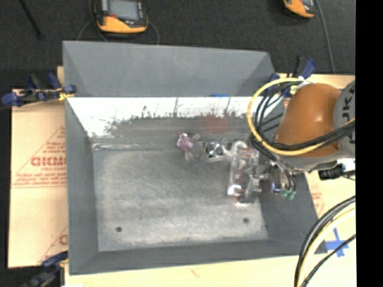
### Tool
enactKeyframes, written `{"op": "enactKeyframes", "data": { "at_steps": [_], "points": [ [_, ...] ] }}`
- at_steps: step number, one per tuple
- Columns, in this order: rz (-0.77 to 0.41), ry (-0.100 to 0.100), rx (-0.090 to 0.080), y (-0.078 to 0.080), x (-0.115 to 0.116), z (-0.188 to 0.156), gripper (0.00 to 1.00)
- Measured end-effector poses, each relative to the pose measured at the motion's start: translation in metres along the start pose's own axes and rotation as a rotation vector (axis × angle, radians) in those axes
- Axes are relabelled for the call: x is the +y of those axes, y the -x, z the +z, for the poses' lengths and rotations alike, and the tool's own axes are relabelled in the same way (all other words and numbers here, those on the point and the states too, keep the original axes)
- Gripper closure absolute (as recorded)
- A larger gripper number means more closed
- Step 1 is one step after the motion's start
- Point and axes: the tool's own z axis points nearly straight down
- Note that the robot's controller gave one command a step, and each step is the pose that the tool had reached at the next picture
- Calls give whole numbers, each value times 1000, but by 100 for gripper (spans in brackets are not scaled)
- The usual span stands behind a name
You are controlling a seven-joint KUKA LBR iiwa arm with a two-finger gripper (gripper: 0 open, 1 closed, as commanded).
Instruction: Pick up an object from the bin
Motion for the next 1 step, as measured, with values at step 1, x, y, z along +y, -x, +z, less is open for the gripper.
{"op": "enactKeyframes", "data": {
  "at_steps": [1],
  "points": [
    [-3,0,0,1,0,-29,100]
  ]
}}
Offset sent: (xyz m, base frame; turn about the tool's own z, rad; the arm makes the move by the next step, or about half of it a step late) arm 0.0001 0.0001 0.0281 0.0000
